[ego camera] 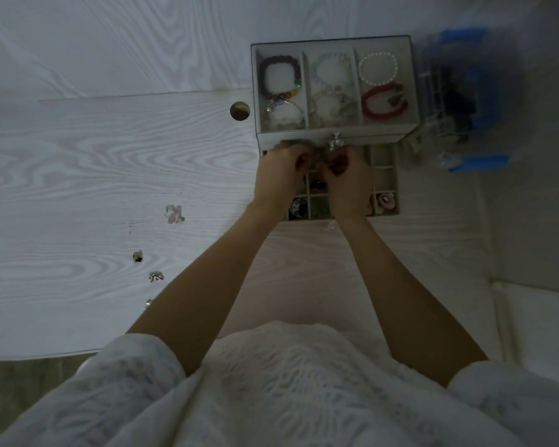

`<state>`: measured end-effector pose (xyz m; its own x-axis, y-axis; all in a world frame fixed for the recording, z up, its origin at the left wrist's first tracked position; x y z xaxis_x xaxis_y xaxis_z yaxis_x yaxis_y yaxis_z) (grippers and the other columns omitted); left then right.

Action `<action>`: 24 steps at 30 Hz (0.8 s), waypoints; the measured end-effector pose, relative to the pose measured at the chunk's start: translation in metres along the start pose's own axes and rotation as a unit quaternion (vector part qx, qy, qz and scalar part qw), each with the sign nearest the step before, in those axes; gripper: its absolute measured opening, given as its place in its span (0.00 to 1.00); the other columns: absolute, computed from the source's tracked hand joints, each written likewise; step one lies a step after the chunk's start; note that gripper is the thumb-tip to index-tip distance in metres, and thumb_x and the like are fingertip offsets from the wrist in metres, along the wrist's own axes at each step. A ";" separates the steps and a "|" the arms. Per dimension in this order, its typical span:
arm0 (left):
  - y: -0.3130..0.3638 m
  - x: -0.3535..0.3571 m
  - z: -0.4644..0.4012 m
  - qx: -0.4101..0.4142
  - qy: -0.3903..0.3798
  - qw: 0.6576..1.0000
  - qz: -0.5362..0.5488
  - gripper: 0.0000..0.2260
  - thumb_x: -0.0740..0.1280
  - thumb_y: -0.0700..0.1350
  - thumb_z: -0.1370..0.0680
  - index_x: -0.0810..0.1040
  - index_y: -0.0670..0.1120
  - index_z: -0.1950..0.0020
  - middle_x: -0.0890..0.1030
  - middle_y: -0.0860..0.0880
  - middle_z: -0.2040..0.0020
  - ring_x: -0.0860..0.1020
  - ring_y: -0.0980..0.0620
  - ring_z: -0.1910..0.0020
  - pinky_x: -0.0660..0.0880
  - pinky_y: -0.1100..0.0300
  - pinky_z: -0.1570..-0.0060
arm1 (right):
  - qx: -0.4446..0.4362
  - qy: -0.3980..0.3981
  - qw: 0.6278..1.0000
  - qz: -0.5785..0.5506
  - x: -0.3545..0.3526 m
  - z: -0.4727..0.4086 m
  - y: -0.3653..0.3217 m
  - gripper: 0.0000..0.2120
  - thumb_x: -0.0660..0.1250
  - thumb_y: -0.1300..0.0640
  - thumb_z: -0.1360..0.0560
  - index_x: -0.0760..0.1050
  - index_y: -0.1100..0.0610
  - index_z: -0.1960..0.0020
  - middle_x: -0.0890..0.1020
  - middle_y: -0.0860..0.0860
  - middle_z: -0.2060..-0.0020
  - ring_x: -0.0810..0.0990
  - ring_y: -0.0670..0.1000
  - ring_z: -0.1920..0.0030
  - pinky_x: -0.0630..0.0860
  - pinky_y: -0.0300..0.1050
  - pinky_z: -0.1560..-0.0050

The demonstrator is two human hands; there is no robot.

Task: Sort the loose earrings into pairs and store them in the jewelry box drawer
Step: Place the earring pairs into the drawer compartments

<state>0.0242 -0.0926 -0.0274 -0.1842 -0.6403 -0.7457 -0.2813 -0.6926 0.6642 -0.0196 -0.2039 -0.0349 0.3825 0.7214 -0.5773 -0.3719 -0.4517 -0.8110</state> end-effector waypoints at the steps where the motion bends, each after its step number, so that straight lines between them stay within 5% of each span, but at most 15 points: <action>1: 0.002 0.003 0.000 0.001 0.001 1.000 -0.006 0.08 0.69 0.39 0.28 0.82 0.45 0.49 0.84 0.44 0.52 0.81 0.45 0.56 0.78 0.54 0.55 | 0.000 0.005 1.000 -0.011 0.001 0.001 0.000 0.08 0.72 0.61 0.30 0.75 0.62 0.54 0.82 0.55 0.61 0.79 0.49 0.61 0.78 0.45 0.58; 9: 0.004 0.001 0.003 0.054 -0.039 0.998 -0.007 0.14 0.67 0.36 0.27 0.79 0.43 0.43 0.83 0.42 0.49 0.81 0.42 0.52 0.79 0.52 0.52 | 0.014 -0.006 0.998 -0.061 -0.004 0.008 0.006 0.11 0.67 0.66 0.28 0.76 0.63 0.46 0.83 0.55 0.54 0.80 0.48 0.55 0.78 0.41 0.50; 16: -0.009 -0.002 0.015 0.122 -0.028 0.983 -0.135 0.14 0.58 0.44 0.27 0.83 0.45 0.51 0.84 0.48 0.53 0.77 0.44 0.48 0.78 0.54 0.58 | -0.157 -0.038 0.959 0.231 -0.005 0.009 0.014 0.15 0.57 0.60 0.26 0.79 0.59 0.46 0.82 0.54 0.48 0.76 0.59 0.48 0.64 0.44 0.43; 24: -0.014 -0.001 0.022 0.143 -0.034 0.976 -0.160 0.16 0.56 0.43 0.28 0.83 0.45 0.50 0.84 0.49 0.52 0.78 0.43 0.49 0.77 0.53 0.52 | -0.226 -0.075 0.915 0.325 -0.008 0.007 0.011 0.16 0.57 0.57 0.25 0.77 0.56 0.42 0.81 0.50 0.45 0.72 0.59 0.45 0.70 0.51 0.47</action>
<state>0.0081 -0.0748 -0.0369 -0.1032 -0.3759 -0.9209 -0.5849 -0.7259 0.3619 -0.0327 -0.2106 -0.0385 0.0709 0.2712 -0.9599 -0.0778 -0.9579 -0.2764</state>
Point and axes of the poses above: each hand's wrist, its own z-axis away from the middle knuckle, its own x-axis out of the palm, y = z × x, the point moved 1 cm from there along -z, towards the middle knuckle
